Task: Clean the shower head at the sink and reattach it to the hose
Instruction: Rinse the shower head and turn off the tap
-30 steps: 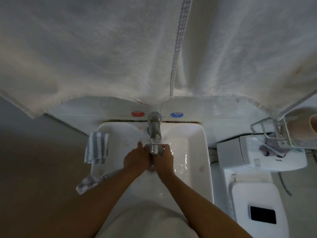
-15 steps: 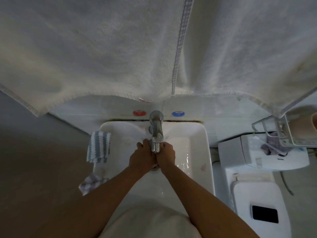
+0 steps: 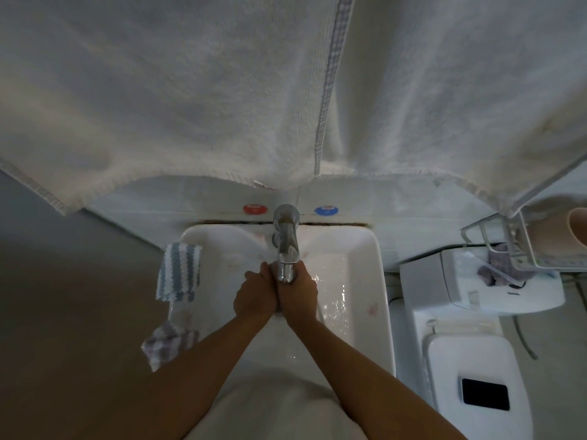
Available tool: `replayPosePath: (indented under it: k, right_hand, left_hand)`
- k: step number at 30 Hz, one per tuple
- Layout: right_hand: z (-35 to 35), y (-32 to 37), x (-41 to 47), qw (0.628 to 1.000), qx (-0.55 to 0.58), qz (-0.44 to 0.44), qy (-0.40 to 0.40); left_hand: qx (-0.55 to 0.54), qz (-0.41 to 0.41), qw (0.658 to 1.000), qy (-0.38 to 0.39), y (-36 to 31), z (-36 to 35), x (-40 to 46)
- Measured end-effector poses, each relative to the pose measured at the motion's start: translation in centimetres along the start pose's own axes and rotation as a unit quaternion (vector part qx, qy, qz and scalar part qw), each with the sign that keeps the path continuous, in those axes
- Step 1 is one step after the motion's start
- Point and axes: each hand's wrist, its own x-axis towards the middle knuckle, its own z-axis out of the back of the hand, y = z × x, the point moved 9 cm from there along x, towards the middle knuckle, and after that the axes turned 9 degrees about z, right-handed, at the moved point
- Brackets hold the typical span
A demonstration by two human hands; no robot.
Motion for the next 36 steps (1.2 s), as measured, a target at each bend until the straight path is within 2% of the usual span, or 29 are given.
replayPosePath:
  k: [3,6,10,12,15,17,21,24,26,28,30,33,36]
  right_hand:
    - [0.3,0.0,0.2,0.999,-0.025,-0.010,-0.019]
    - [0.6,-1.3,0.6,0.998,-0.025,-0.059,-0.018]
    - [1.0,-2.9,0.6,0.992,-0.041,-0.110,-0.040]
    - [1.5,-3.3,0.9,0.991,-0.048,-0.111,-0.054]
    - [1.8,-3.6,1.0,0.992,-0.049,-0.107,-0.048]
    - [2.3,-3.8,1.0,0.992,-0.035,-0.105,-0.061]
    - [3.3,-3.7,1.3,0.993,-0.042,-0.087,-0.061]
    - [5.7,-1.2,1.4,0.983,-0.113,-0.010,-0.146]
    - [7.2,1.6,1.2,0.982,-0.045,0.040,-0.178]
    - [7.5,5.0,1.0,0.985,0.065,0.086,-0.133]
    - [7.4,8.3,0.5,0.982,0.112,0.136,-0.061]
    - [6.4,10.7,-0.9,0.978,0.098,0.185,0.022]
    - [5.9,9.7,-1.1,0.981,0.081,0.175,0.034]
  left_hand:
    - [0.029,-0.057,0.998,-0.022,-0.5,0.2,-1.4]
    - [0.179,-0.143,0.972,-0.053,-1.0,-0.1,-2.1]
    - [0.222,-0.182,0.958,-0.006,-0.6,-0.9,-1.5]
    - [0.263,-0.189,0.946,0.009,0.1,-1.2,-1.0]
    - [0.251,-0.153,0.954,0.061,1.5,-1.5,-0.6]
    - [0.272,-0.163,0.947,0.054,1.7,-1.5,-0.6]
    - [0.327,-0.237,0.915,-0.007,1.6,-0.5,-2.1]
    - [0.296,-0.249,0.920,-0.067,1.6,0.9,-3.1]
    - [0.290,-0.240,0.923,-0.081,1.9,1.2,-3.0]
    - [0.300,-0.228,0.925,-0.048,2.3,0.9,-2.6]
    - [0.296,-0.221,0.928,-0.051,2.4,1.0,-2.4]
    - [0.300,-0.212,0.928,-0.062,2.3,1.3,-2.8]
    - [0.279,-0.199,0.936,-0.077,2.3,1.4,-2.9]
